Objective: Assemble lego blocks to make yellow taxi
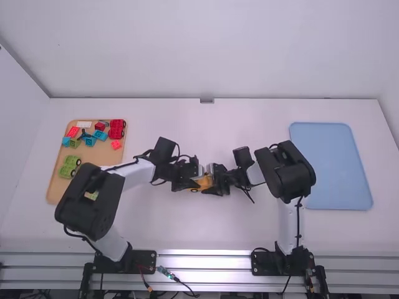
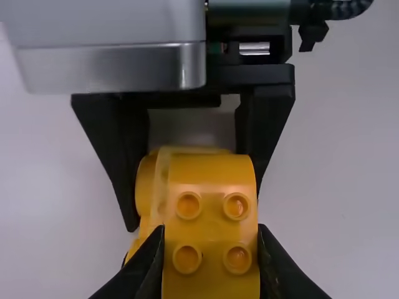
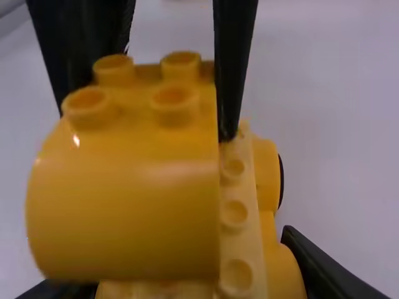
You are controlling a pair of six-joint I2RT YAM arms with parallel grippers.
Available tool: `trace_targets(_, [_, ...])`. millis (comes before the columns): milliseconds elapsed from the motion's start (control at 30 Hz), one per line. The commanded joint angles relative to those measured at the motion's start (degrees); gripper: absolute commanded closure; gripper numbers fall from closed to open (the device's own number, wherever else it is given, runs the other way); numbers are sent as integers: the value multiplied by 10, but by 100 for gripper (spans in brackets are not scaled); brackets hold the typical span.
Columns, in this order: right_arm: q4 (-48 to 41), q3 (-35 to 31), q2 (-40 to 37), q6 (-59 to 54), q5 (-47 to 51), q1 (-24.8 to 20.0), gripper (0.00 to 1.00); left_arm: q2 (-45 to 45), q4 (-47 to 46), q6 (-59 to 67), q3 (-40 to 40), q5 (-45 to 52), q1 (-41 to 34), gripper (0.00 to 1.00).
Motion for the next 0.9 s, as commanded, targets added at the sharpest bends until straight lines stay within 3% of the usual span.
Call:
trace_targets(0, [-4,3,10,-14,1,-1,56,4,6,-30,9,-26,-10,98])
trace_targets(867, [-1,-11,10,-42,3,-2,58,51,12,-25,10,-20,-5,99])
